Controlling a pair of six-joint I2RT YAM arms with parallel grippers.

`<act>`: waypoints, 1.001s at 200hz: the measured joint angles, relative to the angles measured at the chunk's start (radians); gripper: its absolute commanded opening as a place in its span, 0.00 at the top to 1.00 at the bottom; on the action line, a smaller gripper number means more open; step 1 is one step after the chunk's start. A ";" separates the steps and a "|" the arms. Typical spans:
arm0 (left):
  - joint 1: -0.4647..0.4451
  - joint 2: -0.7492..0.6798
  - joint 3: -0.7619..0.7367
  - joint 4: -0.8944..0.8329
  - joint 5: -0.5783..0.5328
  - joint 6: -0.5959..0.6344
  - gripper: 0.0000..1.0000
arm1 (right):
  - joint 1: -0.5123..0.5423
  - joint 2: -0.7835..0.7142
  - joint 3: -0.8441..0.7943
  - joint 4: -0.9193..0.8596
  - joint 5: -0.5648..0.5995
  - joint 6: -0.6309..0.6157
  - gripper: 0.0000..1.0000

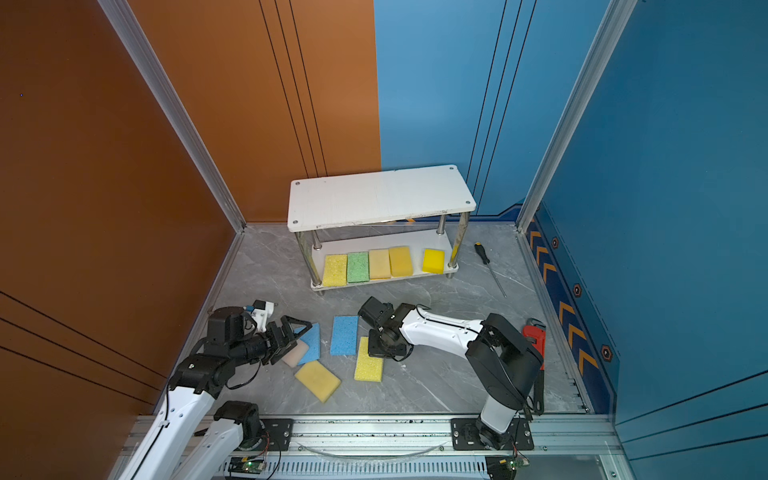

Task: Place and organize the cleaning sponges onto the shelf
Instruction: 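Lift the pale yellow cellulose sponge with the right gripper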

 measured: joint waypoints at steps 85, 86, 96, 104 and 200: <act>0.002 -0.024 -0.047 0.016 0.018 -0.037 0.05 | -0.108 -0.122 -0.002 -0.066 -0.003 -0.077 0.92; 0.002 -0.023 -0.048 0.018 0.018 -0.038 0.05 | -0.109 -0.123 -0.002 -0.067 -0.004 -0.077 0.92; 0.002 -0.018 -0.054 0.029 0.023 -0.048 0.05 | -0.120 -0.128 0.003 -0.075 -0.006 -0.090 0.92; 0.002 -0.014 -0.058 0.043 0.027 -0.056 0.05 | -0.128 -0.128 0.010 -0.079 -0.009 -0.101 0.92; -0.010 0.058 -0.136 0.346 0.121 -0.229 0.05 | -0.138 -0.106 0.171 -0.097 -0.118 -0.213 0.93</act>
